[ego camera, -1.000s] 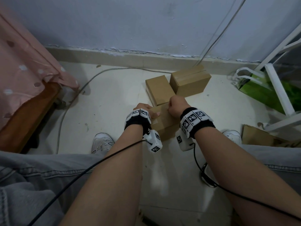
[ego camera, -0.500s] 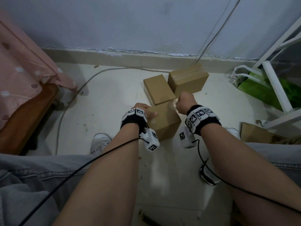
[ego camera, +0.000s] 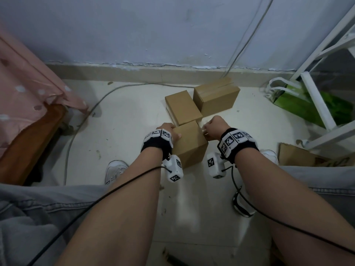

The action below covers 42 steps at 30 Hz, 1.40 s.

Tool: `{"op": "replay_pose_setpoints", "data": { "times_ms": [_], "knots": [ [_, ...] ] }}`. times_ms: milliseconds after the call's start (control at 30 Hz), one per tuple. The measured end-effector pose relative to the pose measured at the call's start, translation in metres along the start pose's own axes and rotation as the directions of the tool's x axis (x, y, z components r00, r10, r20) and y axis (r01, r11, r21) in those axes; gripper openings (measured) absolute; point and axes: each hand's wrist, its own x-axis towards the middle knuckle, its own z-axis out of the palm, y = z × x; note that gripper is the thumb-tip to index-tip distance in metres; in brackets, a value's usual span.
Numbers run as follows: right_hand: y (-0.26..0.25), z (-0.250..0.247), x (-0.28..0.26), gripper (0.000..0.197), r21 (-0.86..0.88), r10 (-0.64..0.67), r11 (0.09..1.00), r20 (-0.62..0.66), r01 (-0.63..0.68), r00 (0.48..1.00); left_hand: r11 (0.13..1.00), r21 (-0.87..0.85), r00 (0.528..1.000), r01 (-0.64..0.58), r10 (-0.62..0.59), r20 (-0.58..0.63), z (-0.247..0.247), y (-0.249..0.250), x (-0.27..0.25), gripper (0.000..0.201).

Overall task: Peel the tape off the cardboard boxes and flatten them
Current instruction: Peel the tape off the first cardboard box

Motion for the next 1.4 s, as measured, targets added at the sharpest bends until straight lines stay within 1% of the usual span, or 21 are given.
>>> {"op": "replay_pose_setpoints", "data": {
  "times_ms": [67, 100, 200, 267, 333, 433, 533, 667, 733, 800, 867, 933, 1000, 1100, 1133, 1167, 1200, 1267, 1300, 1367, 1400],
  "knots": [
    [-0.010, -0.005, -0.014, 0.029, 0.024, -0.009, 1.000, -0.012, 0.009, 1.000, 0.992, 0.104, 0.998, -0.066, 0.065, 0.013, 0.001, 0.013, -0.002, 0.055],
    [-0.014, -0.008, -0.021, 0.025, 0.059, -0.007, 0.998, -0.004, 0.007, 1.000, 0.985, 0.140, 0.994, -0.101, 0.097, 0.041, 0.002, 0.021, -0.002, 0.063],
    [-0.021, -0.013, -0.025, 0.021, 0.141, -0.010, 0.990, 0.016, 0.008, 1.000, 0.958, 0.191, 0.967, -0.214, 0.180, 0.181, 0.010, 0.041, -0.006, 0.108],
    [-0.023, -0.013, -0.023, 0.015, 0.175, -0.001, 0.984, 0.037, -0.006, 0.999, 0.935, 0.250, 0.961, -0.252, 0.210, 0.182, 0.016, 0.045, -0.007, 0.118],
    [-0.028, -0.012, -0.029, 0.015, 0.221, -0.001, 0.975, 0.057, -0.012, 0.998, 0.927, 0.277, 0.966, -0.251, 0.223, 0.129, 0.020, 0.044, -0.008, 0.117],
    [-0.037, -0.017, -0.043, 0.018, 0.286, 0.002, 0.958, 0.077, -0.024, 0.997, 0.936, 0.238, 0.966, -0.258, 0.246, 0.078, 0.017, 0.042, -0.008, 0.111],
    [-0.040, -0.018, -0.044, 0.029, 0.415, 0.044, 0.907, 0.076, -0.072, 0.996, 0.946, 0.121, 0.953, -0.301, 0.297, 0.051, 0.009, 0.038, -0.008, 0.099],
    [-0.042, -0.020, -0.052, 0.026, 0.501, 0.067, 0.859, 0.094, -0.105, 0.993, 0.940, -0.003, 0.940, -0.341, 0.341, 0.007, 0.000, 0.035, -0.011, 0.094],
    [-0.040, -0.020, -0.050, 0.029, 0.542, 0.111, 0.827, 0.101, -0.148, 0.989, 0.946, -0.037, 0.946, -0.323, 0.324, 0.013, -0.001, 0.026, -0.011, 0.097],
    [-0.037, -0.021, -0.040, 0.025, 0.585, 0.173, 0.797, 0.020, -0.152, 0.985, 0.960, -0.062, 0.961, -0.272, 0.274, 0.025, 0.000, 0.013, -0.011, 0.100],
    [-0.025, -0.025, -0.032, 0.034, 0.649, 0.234, 0.738, 0.008, -0.183, 0.972, 0.974, -0.079, 0.977, -0.212, 0.214, 0.019, 0.002, -0.004, -0.011, 0.101],
    [-0.017, -0.030, -0.031, 0.030, 0.619, 0.235, 0.767, -0.027, -0.168, 0.972, 0.984, -0.052, 0.985, -0.168, 0.170, 0.022, 0.004, -0.019, -0.012, 0.103],
    [-0.012, -0.032, -0.032, 0.012, 0.560, 0.206, 0.815, -0.043, -0.147, 0.978, 0.991, -0.017, 0.990, -0.132, 0.133, 0.054, 0.007, -0.029, -0.014, 0.112],
    [-0.005, -0.026, -0.013, 0.004, 0.477, 0.189, 0.869, -0.077, -0.130, 0.979, 0.993, 0.054, 0.989, -0.104, 0.097, 0.110, 0.012, -0.032, -0.013, 0.115],
    [-0.010, -0.024, -0.013, 0.013, 0.570, 0.192, 0.812, -0.055, -0.127, 0.980, 0.992, 0.079, 0.988, -0.101, 0.091, 0.126, 0.013, -0.031, -0.011, 0.113],
    [-0.017, -0.023, -0.020, 0.016, 0.677, 0.151, 0.729, -0.015, -0.100, 0.988, 0.991, 0.098, 0.987, -0.097, 0.083, 0.135, 0.013, -0.031, -0.010, 0.111],
    [-0.023, -0.023, -0.026, 0.015, 0.744, 0.123, 0.663, -0.001, -0.081, 0.992, 0.990, 0.111, 0.988, -0.087, 0.072, 0.137, 0.013, -0.030, -0.009, 0.109],
    [-0.032, -0.023, -0.034, 0.017, 0.816, 0.048, 0.577, 0.020, -0.044, 0.999, 0.990, 0.123, 0.991, -0.067, 0.051, 0.126, 0.013, -0.030, -0.008, 0.107],
    [-0.036, -0.024, -0.039, 0.015, 0.838, 0.003, 0.545, 0.041, -0.036, 0.999, 0.991, 0.121, 0.992, -0.063, 0.049, 0.113, 0.014, -0.031, -0.007, 0.106],
    [-0.042, -0.022, -0.039, 0.015, 0.850, -0.022, 0.524, 0.078, -0.055, 0.997, 0.993, 0.105, 0.995, -0.062, 0.053, 0.082, 0.014, -0.032, -0.005, 0.104],
    [-0.043, -0.020, -0.038, 0.019, 0.826, -0.008, 0.561, 0.061, -0.047, 0.998, 0.993, 0.101, 0.996, -0.058, 0.050, 0.077, 0.015, -0.032, -0.004, 0.103]
  ]
}}
